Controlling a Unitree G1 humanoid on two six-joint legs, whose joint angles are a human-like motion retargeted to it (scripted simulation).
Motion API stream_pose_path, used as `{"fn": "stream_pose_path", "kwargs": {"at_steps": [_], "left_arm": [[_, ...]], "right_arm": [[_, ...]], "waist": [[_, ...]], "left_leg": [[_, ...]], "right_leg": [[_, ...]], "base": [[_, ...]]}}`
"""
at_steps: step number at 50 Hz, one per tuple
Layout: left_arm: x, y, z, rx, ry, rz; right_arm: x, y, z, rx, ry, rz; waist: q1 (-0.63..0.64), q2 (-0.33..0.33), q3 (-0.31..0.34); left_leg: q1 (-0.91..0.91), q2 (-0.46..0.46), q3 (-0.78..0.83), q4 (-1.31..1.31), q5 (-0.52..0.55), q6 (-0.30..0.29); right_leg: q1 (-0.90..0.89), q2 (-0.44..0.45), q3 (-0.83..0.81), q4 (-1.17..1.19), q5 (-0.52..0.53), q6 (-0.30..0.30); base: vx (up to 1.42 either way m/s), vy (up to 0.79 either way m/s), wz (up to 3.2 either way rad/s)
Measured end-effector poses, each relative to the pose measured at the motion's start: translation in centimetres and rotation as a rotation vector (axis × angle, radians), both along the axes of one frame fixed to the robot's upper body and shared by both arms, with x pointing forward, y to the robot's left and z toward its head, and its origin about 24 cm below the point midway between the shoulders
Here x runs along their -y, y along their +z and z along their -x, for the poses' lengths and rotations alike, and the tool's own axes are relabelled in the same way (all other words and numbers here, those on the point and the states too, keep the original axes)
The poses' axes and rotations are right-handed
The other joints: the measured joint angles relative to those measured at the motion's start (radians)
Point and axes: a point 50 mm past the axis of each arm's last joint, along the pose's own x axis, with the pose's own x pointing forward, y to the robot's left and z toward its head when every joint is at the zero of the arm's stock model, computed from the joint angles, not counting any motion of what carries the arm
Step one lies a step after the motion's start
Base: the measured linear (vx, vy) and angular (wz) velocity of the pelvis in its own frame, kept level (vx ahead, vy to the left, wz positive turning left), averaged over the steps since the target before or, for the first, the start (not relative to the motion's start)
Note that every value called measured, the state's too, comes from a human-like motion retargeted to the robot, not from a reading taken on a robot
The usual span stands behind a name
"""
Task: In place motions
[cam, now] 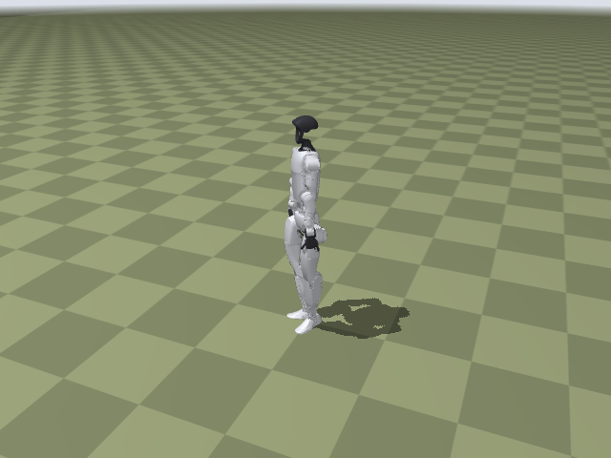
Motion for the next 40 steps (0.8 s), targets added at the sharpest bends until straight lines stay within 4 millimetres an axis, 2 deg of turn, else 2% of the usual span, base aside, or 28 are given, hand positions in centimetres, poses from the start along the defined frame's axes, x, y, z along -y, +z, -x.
{"fn": "stream_pose_path", "kwargs": {"at_steps": [2,5,11,17,30,40], "left_arm": [[-0.1,0.0,-0.3,0.008,-0.010,0.003],[0.0,0.0,-0.4,0.010,-0.032,0.007],[0.0,0.0,-0.4,0.008,-0.050,0.003],[0.0,0.0,-0.2,0.004,-0.025,0.000],[0.0,0.0,0.2,-0.008,0.027,-0.002],[0.0,0.0,0.2,-0.006,0.021,0.000]], "right_arm": [[-0.6,0.0,-1.2,0.046,0.030,-0.023],[-1.4,0.0,-2.3,0.091,0.054,-0.052],[-1.9,0.1,-3.1,0.113,0.077,-0.077],[-1.3,0.0,-2.0,0.068,0.069,-0.050],[1.4,0.2,1.8,-0.090,0.033,0.069],[1.0,0.1,1.4,-0.068,0.033,0.052]], "waist": [[0.072,-0.003,-0.001],[0.073,-0.004,-0.002],[0.075,-0.008,-0.006],[0.079,-0.013,-0.011],[0.082,-0.015,-0.017],[0.077,-0.012,-0.015]], "left_leg": [[0.005,0.018,0.075,-0.003,-0.008,-0.005],[0.005,0.017,0.074,-0.001,-0.003,-0.004],[0.005,0.016,0.072,0.000,0.007,-0.003],[0.003,0.013,0.068,0.000,0.016,-0.001],[0.000,0.008,0.059,-0.003,0.037,0.006],[-0.001,0.007,0.061,-0.004,0.046,0.009]], "right_leg": [[-0.012,0.003,0.078,0.019,-0.010,0.004],[-0.011,0.004,0.078,0.017,-0.008,0.002],[-0.011,0.003,0.078,0.016,-0.006,0.002],[-0.009,0.002,0.076,0.017,-0.008,0.002],[-0.009,-0.002,0.067,0.018,-0.010,0.004],[-0.015,-0.002,0.074,0.019,-0.007,0.005]], "base": [[-0.03,-0.01,-1.35],[-0.01,-0.01,-0.15],[0.00,0.00,0.00],[0.00,0.00,0.00],[0.00,0.00,0.00],[-0.01,0.00,0.00]]}}
